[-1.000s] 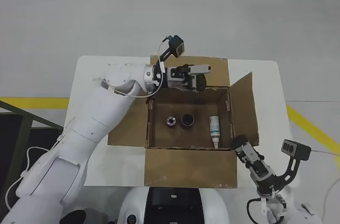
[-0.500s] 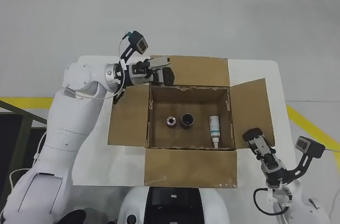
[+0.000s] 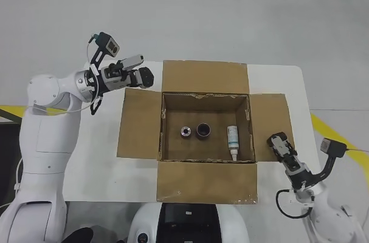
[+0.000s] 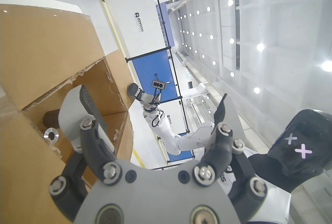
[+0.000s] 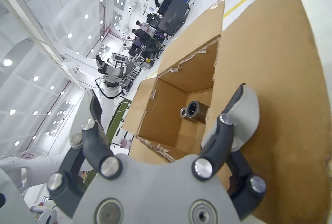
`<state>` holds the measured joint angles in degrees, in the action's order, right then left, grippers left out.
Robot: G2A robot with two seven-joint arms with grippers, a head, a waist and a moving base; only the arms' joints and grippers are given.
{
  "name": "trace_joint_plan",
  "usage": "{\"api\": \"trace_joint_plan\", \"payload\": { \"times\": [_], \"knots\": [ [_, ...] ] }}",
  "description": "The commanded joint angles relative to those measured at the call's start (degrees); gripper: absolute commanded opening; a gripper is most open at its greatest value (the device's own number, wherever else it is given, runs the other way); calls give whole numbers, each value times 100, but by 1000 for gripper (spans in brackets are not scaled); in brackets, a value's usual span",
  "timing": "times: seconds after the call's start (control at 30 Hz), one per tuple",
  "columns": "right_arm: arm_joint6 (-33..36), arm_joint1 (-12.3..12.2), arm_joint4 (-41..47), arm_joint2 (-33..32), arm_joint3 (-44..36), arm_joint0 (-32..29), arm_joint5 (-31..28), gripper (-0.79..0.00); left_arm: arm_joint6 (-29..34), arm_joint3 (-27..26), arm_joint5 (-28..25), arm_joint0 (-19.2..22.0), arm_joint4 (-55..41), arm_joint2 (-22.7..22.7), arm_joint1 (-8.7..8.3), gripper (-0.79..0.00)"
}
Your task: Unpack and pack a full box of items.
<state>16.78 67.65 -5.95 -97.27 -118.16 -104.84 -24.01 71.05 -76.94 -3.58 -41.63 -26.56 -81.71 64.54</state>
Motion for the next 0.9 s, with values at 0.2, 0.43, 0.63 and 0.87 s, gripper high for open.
{"api": "trace_joint_plan", "payload": {
  "times": [0.2,0.43,0.63,0.87],
  "knots": [
    [182,-16,-398,30,141,162,411,0,39,-142,152,-245,196,-577,-186,0],
    [391,-21,-685,283,201,430,692,0,-107,-203,275,-420,257,-922,-302,0],
    [342,-6,-739,532,368,690,793,0,-79,-274,368,-596,364,-1036,-384,0],
    [437,3,-648,767,493,935,816,0,-165,-196,400,-684,422,-1146,-463,0]
  ]
}}
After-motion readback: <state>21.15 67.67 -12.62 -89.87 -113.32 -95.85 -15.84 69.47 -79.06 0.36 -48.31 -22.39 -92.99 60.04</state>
